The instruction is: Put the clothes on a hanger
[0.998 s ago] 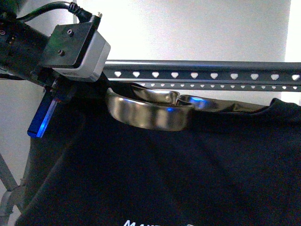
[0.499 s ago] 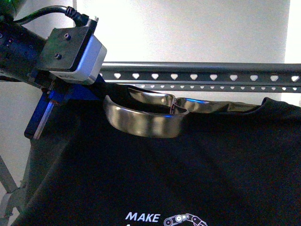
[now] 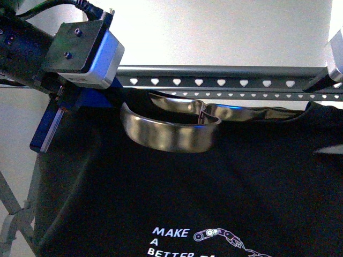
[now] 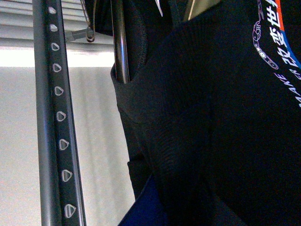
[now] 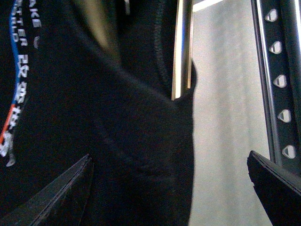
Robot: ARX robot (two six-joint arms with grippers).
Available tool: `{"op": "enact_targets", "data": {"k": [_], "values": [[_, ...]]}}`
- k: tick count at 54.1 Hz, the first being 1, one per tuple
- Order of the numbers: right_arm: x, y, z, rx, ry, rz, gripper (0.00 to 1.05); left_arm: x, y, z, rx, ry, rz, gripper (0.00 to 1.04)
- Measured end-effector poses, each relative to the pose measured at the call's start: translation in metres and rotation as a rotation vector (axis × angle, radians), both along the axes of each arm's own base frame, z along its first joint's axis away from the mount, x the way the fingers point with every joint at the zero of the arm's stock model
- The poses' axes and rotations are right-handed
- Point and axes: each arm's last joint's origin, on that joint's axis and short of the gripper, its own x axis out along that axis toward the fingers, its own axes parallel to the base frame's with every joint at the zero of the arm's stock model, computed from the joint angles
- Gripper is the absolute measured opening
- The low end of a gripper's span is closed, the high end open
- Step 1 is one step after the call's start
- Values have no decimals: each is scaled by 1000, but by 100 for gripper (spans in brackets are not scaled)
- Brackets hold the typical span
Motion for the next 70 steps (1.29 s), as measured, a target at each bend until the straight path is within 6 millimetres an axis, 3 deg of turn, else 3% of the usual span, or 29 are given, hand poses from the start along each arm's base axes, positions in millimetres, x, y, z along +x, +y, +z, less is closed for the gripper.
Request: {"op": "enact_targets", "data": {"k": [14,30,34,48,54,62,70], "values": [[33,6,7,53,-2,-59,62,0,0,0,1,-1,1,4],[41,11,-1,109,90,-81,19,0,1,1,-2,4,11,4],[40,11,-5,113,110,-72,12,0,1,3,-6,-3,9,16],[32,0,-32,280,325,-112,10,0,1,5,-6,-18,-5,63],[30,-5,-37,326,364,-133,10,0,1,5,-6,-19,-5,74],[27,-23,-49,468,463,-232,10,0,0,5,-7,-19,-9,98],[19,-37,-67,503,559,-322,10,0,0,5,-6,-21,-9,98]]}}
